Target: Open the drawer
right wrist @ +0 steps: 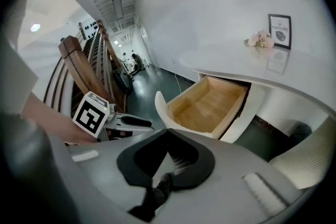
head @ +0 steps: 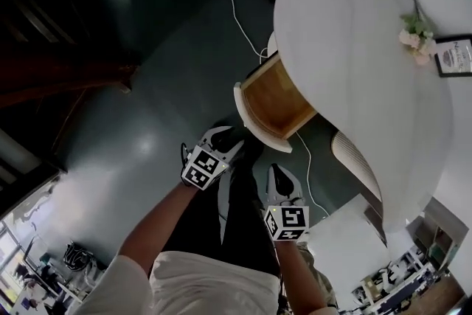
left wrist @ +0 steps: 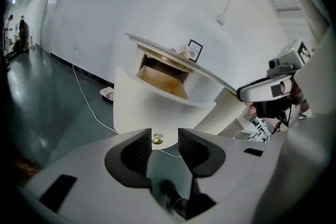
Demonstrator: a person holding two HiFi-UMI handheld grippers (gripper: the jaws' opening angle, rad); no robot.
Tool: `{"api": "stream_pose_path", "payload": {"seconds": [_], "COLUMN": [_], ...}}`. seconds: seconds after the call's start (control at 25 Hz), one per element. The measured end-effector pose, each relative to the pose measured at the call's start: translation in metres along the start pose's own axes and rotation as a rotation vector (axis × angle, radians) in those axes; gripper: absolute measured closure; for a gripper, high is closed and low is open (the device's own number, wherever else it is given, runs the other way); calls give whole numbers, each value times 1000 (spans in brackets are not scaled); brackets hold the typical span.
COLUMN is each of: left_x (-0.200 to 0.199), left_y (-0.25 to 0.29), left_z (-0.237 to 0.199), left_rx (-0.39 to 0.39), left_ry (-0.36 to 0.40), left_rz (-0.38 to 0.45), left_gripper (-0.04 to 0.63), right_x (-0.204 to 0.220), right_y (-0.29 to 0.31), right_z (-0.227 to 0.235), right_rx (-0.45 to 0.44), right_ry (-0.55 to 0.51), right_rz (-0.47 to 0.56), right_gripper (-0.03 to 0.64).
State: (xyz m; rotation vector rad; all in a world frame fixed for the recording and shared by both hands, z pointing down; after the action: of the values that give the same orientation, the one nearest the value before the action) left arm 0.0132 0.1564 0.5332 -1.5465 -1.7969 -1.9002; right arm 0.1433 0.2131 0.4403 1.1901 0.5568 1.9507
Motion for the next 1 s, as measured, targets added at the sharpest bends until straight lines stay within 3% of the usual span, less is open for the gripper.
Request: {"api": "stream_pose_path", "payload": {"seconds": [0.12, 0.44, 0.64, 1.0], "left_x": [-23, -85, -111, -169], "left_y": [-25, -83, -117, -174], "left_z": [5, 21, 27, 44], "left_rx": [-5, -19, -31, -38], "left_ry": [17, 25, 32, 80], "left_rz": [-16, -10, -35, -53], "left_gripper": [434, 434, 454, 454], "right_x": [-15, -63, -72, -125], "right_y": [-15, -63, -77, -129], "right_z": [-5, -27, -46, -74], "right_rx": [0, 8, -34, -68], "right_ry": [50, 49, 72, 66], "right_rz": [-11, 6, -102, -27], "right_gripper": [606, 606, 606, 606]}}
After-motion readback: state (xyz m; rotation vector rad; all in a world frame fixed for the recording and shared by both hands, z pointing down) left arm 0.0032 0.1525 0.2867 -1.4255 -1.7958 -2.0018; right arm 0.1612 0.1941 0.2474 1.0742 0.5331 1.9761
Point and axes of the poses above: the fingertips, and each gripper's own axes: y forward along the fingers, z to its right, x out of its underside, the point moved 3 cm from there along -y, backward along the fingers, and after that the axes turned 14 degrees about y, right-handed, at the moved point
